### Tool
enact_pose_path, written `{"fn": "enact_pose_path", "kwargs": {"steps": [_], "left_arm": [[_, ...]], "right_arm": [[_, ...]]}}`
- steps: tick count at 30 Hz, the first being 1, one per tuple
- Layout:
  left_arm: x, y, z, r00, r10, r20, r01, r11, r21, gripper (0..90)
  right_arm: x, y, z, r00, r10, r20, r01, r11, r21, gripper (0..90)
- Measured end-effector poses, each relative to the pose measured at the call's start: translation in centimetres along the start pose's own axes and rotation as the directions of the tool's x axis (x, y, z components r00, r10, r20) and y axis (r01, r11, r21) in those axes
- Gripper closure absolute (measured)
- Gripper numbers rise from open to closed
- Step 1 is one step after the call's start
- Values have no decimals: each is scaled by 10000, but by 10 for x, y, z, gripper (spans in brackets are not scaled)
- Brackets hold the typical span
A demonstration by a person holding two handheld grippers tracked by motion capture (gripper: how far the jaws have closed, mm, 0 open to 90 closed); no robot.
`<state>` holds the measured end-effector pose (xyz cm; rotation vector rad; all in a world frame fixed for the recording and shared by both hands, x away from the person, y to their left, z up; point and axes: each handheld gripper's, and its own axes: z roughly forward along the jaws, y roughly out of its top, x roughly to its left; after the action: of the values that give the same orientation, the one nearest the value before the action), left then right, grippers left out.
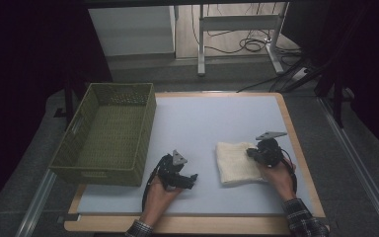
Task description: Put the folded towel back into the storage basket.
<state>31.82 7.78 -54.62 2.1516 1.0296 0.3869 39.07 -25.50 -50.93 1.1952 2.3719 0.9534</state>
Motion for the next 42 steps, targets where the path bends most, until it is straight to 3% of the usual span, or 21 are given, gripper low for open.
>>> {"fn": "enact_pose_path", "kwargs": {"steps": [5,8,10,14,16,18,19,23,25,28,29,30,31,35,36,39,42], "left_arm": [[0,0,0,10000,-1,0,1,10000,0,90],[0,0,0,10000,4,-7,-4,10000,20,90],[0,0,0,10000,3,-12,-3,10000,20,89],[0,0,0,10000,2,-7,-2,10000,29,89],[0,0,0,10000,-6,3,6,10000,34,89],[0,0,0,10000,-7,7,7,10000,40,89],[0,0,0,10000,-13,17,13,10000,49,88],[1,3,0,9999,-86,88,86,9999,65,105],[3,16,2,9993,-210,299,211,9998,-32,131],[2,31,4,9994,60,330,-55,9999,-159,159],[1,40,6,9990,293,327,-286,9993,-221,159],[-2,60,12,9988,419,256,-412,9987,-293,174],[-2,60,12,9988,419,256,-412,9987,-293,177],[-7,99,28,9960,863,232,-853,9954,-428,211],[-10,115,38,9955,887,327,-870,9949,-508,216],[-12,127,49,9958,814,426,-790,9953,-557,248],[-15,135,73,9957,920,88,-919,9956,-190,302]], "right_arm": [[2,4,-18,9999,-38,137,46,9982,-597,875],[-5,9,-33,9994,89,345,-61,9967,-804,875],[-9,7,-31,9991,218,373,-194,9978,-635,874],[-15,-5,-9,9985,480,263,-478,9988,-61,867],[-18,-10,-4,9973,716,170,-712,9972,-235,856],[-19,-10,-6,9969,781,108,-778,9966,-283,832],[-19,-9,-12,9974,683,246,-673,9969,-407,777],[-16,-8,-30,9985,528,162,-516,9964,-670,725],[-12,-12,-38,9990,422,142,-411,9968,-686,713],[-7,-18,-49,9996,273,102,-266,9979,-597,685],[-7,-18,-49,9996,273,102,-266,9979,-597,685],[-4,-24,-54,9997,212,84,-208,9987,-456,666],[-4,-24,-54,9997,212,84,-208,9987,-456,666],[0,-39,-64,9997,238,85,-235,9992,-322,638],[0,-42,-65,9996,289,76,-286,9990,-332,626],[1,-48,-66,9990,440,34,-439,9986,-296,583],[2,-53,-63,9982,605,-43,-606,9975,-356,542]]}}
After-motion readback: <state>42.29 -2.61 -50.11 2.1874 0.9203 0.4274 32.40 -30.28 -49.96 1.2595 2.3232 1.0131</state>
